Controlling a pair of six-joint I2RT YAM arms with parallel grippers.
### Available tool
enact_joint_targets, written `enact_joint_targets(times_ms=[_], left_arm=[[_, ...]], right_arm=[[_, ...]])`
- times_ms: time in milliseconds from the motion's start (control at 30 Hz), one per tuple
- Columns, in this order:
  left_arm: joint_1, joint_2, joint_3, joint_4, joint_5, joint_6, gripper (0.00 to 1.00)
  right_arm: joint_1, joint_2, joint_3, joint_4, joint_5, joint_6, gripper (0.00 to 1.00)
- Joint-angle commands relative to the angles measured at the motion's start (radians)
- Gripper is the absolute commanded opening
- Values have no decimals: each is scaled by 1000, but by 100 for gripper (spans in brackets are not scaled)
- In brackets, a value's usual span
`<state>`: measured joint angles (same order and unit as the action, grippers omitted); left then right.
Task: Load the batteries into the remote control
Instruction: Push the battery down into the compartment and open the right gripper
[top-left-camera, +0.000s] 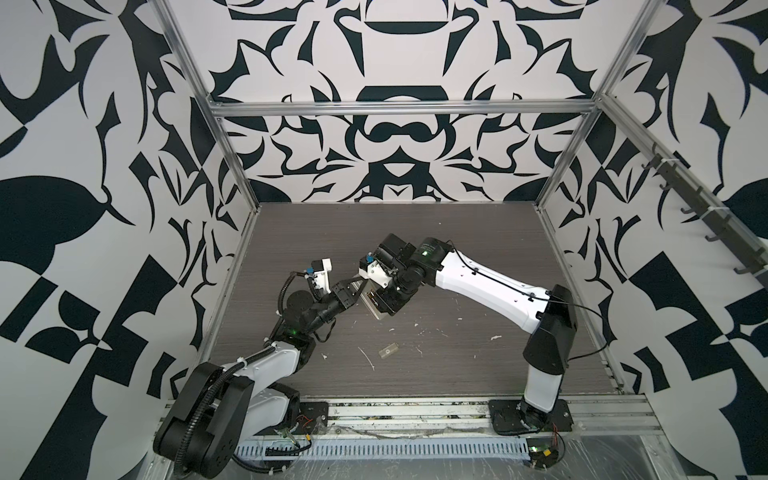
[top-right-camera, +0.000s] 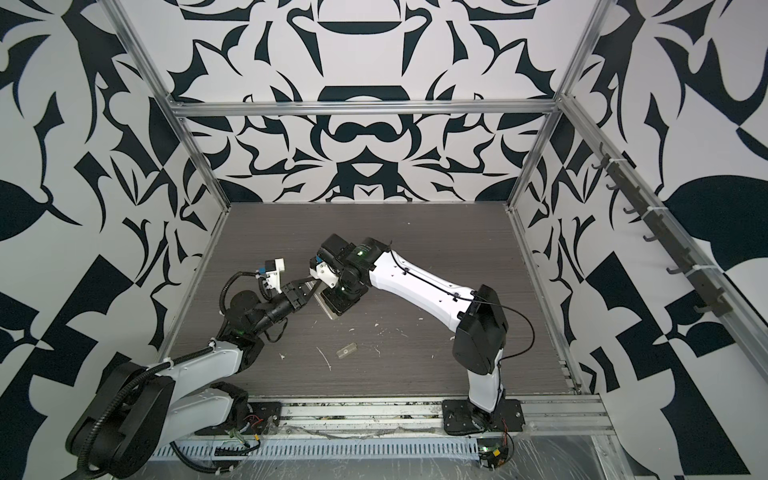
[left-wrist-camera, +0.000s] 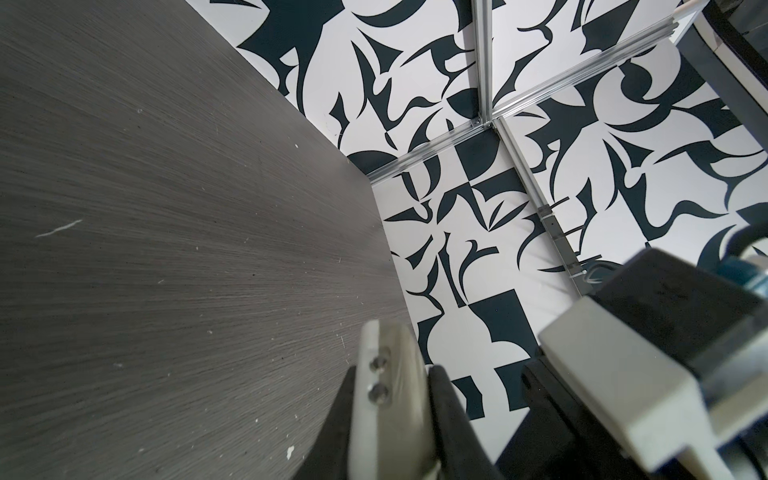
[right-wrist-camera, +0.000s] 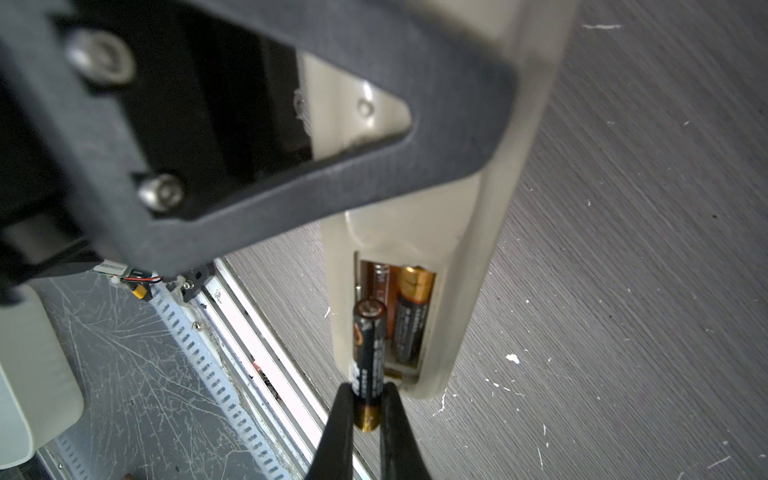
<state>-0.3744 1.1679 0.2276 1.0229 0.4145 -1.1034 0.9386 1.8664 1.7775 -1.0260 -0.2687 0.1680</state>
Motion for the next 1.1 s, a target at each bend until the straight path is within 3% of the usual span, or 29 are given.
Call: enact_joint_targets(times_ms=[0, 1067], left_arm=[[-3, -11, -12, 65, -5, -13, 0], [-3, -5, -23, 105, -6, -35, 0]], right_arm=[[5, -11, 51, -24, 27, 18, 1], [14, 30, 97, -44, 46, 28, 4]])
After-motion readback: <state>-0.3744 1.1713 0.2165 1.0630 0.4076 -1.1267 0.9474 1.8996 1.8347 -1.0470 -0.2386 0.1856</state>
